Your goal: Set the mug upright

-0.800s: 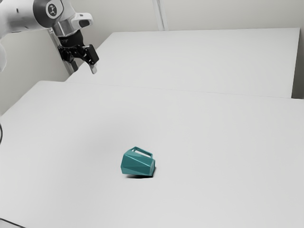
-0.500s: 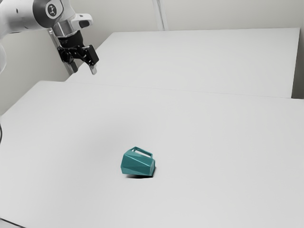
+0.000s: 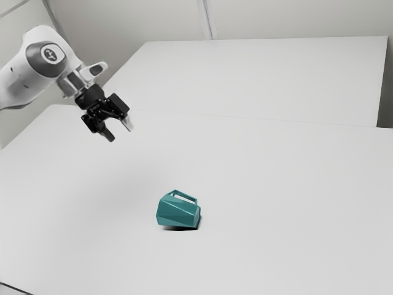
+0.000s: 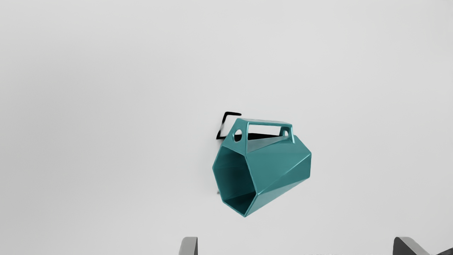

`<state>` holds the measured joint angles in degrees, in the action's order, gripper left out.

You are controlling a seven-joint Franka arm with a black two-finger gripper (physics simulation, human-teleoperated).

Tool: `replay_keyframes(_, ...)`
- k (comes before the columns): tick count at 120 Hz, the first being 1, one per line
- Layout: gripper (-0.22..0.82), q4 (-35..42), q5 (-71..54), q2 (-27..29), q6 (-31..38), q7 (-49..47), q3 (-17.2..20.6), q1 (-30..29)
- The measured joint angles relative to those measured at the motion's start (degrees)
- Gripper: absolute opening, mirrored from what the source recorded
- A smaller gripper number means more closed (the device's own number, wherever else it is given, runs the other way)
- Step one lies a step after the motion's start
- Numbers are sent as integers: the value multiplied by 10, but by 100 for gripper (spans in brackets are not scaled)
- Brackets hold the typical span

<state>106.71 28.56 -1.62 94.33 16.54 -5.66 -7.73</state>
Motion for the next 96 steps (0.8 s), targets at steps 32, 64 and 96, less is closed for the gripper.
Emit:
replay_keyframes(32,60,127,100,7,31,116,-1,-17)
replay_keyframes(64,60,225,192,1,101,230,4,-4)
replay_keyframes(96,60,287,277,1,164,307,7,56)
